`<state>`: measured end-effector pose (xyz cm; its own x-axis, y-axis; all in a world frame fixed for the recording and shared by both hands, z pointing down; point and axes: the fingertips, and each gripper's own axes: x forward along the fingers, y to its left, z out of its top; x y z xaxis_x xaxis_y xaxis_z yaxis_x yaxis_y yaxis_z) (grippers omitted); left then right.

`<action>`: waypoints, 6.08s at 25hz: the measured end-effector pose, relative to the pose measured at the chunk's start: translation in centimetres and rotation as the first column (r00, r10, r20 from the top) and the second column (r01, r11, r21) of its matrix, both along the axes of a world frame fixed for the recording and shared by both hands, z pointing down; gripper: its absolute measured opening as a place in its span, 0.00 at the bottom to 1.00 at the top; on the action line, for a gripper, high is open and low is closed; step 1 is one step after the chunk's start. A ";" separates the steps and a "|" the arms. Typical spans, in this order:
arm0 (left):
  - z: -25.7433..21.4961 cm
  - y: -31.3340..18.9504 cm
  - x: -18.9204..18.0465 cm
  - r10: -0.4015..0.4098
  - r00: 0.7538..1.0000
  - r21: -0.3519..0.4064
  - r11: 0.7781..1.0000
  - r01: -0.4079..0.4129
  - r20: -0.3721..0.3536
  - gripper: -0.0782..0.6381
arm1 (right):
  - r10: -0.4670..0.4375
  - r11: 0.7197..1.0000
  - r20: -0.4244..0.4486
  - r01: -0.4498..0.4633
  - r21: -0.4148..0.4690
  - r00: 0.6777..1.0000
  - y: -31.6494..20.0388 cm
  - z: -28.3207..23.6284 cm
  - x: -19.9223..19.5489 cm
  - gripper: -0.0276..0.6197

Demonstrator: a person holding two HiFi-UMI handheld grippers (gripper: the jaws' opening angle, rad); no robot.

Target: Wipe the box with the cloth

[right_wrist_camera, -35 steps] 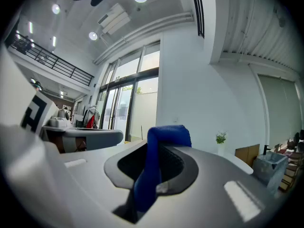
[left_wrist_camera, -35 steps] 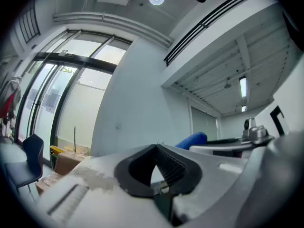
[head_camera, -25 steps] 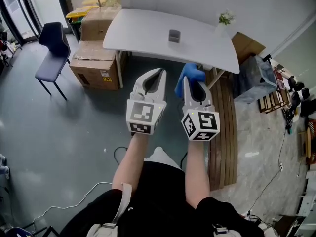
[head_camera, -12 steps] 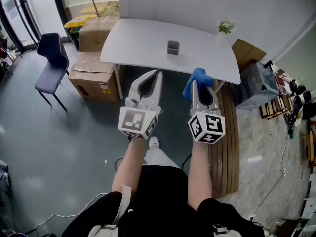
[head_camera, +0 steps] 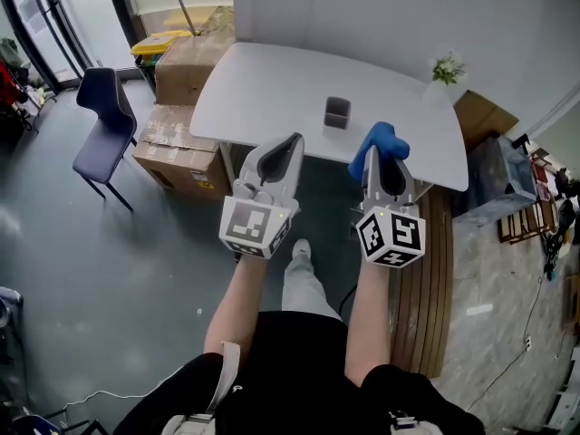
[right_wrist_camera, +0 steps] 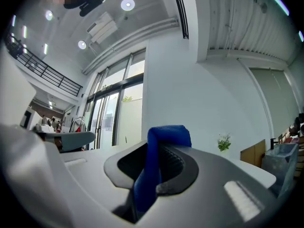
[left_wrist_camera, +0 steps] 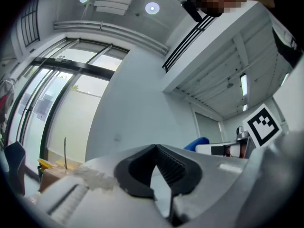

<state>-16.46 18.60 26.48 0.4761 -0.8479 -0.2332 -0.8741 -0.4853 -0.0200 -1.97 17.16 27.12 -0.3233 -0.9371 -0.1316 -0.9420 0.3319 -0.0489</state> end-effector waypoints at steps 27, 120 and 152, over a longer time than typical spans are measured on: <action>4.9 -33.2 7.8 0.043 0.971 -0.127 0.992 -0.013 0.236 0.11 | -0.122 0.989 0.020 0.124 -0.086 0.992 -33.4 3.3 8.1 0.13; 34.1 -33.5 12.7 0.736 0.391 -0.783 0.620 -0.057 0.554 0.19 | -0.056 0.955 -0.015 0.049 -0.291 0.998 -38.4 13.0 10.7 0.13; 18.8 -34.8 11.9 0.555 0.798 -0.543 0.756 -0.366 0.234 0.20 | -0.593 0.802 -0.113 0.572 -0.172 0.798 -33.3 8.6 2.1 0.13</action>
